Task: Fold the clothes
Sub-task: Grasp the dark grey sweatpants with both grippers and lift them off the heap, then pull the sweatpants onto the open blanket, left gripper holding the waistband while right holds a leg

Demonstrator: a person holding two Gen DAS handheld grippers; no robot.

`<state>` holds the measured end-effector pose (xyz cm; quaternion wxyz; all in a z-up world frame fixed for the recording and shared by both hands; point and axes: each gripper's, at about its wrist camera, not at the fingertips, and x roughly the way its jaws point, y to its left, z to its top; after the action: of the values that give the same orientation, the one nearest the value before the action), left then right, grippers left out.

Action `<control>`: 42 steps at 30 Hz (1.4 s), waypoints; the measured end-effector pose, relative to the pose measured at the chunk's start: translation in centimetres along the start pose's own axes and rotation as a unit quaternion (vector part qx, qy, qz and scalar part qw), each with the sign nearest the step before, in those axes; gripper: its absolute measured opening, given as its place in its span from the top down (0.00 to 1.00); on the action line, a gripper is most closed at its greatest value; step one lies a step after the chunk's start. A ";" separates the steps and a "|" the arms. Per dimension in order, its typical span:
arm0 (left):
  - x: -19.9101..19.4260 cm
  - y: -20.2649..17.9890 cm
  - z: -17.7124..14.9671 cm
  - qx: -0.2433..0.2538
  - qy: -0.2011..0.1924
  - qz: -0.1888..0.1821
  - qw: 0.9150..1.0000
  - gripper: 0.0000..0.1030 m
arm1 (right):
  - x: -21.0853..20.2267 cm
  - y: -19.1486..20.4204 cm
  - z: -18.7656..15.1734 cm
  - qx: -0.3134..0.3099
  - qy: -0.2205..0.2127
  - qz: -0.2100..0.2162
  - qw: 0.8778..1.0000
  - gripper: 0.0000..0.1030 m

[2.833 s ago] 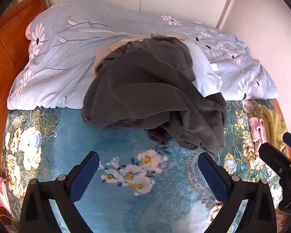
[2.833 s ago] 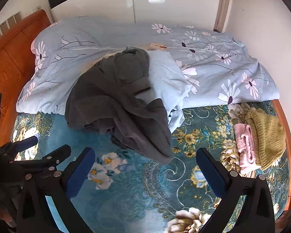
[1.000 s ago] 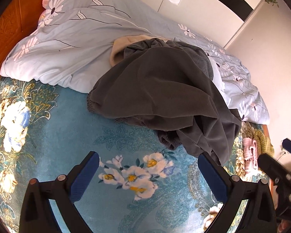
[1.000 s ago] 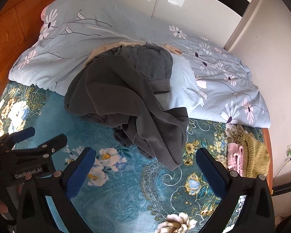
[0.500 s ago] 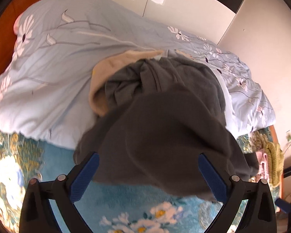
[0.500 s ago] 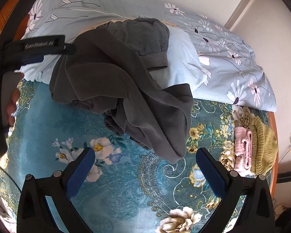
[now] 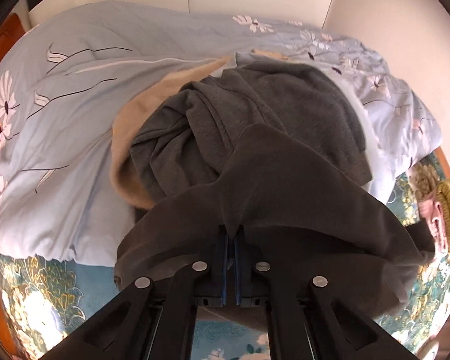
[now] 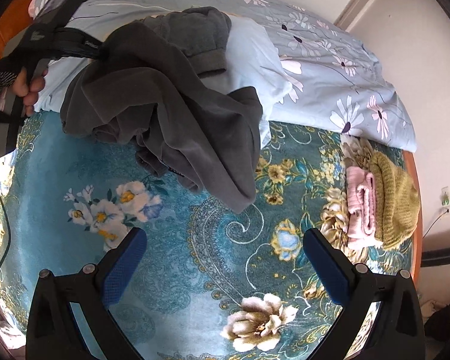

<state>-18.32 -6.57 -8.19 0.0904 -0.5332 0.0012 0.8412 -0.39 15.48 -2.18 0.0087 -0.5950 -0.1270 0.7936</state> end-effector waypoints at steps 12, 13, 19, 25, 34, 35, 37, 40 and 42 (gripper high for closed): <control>-12.7 0.7 -21.9 -0.094 0.018 -0.049 0.994 0.98 | -0.4 -4.4 -5.2 0.236 0.028 0.194 0.952 0.00; -12.9 0.5 -24.2 -0.097 0.038 -0.050 0.993 0.98 | -0.4 -4.5 -5.7 0.248 0.031 0.207 0.946 0.00; -12.7 -0.5 -34.9 -0.127 0.150 -0.056 0.979 0.98 | -0.2 -4.2 -9.3 0.295 0.060 0.252 0.920 0.00; -13.4 -1.7 -38.9 -0.162 0.178 -0.060 0.969 0.98 | 1.1 -3.2 -12.8 0.290 0.097 0.254 0.918 0.00; -13.7 0.8 -40.0 -0.236 0.196 -0.079 0.948 0.89 | 3.8 -0.9 -14.6 0.260 0.131 0.268 0.918 0.00; -14.0 1.2 -40.0 -0.248 0.190 -0.080 0.947 0.80 | 4.2 -0.6 -14.3 0.256 0.131 0.265 0.920 0.00; -14.8 1.9 -39.9 -0.271 0.175 -0.081 0.943 0.55 | 5.1 -0.2 -13.4 0.260 0.130 0.266 0.919 0.00; -16.8 3.1 -39.4 -0.289 0.148 -0.063 0.944 0.48 | 7.0 0.0 -12.0 0.277 0.129 0.284 0.909 0.00; -18.5 3.8 -39.2 -0.297 0.134 -0.037 0.945 0.42 | 8.4 0.0 -11.0 0.288 0.132 0.292 0.902 0.00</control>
<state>23.95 -16.95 -8.89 -0.0424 -0.6433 -0.2565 0.7201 7.58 18.98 -12.90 -0.0359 -0.6765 0.2893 0.6763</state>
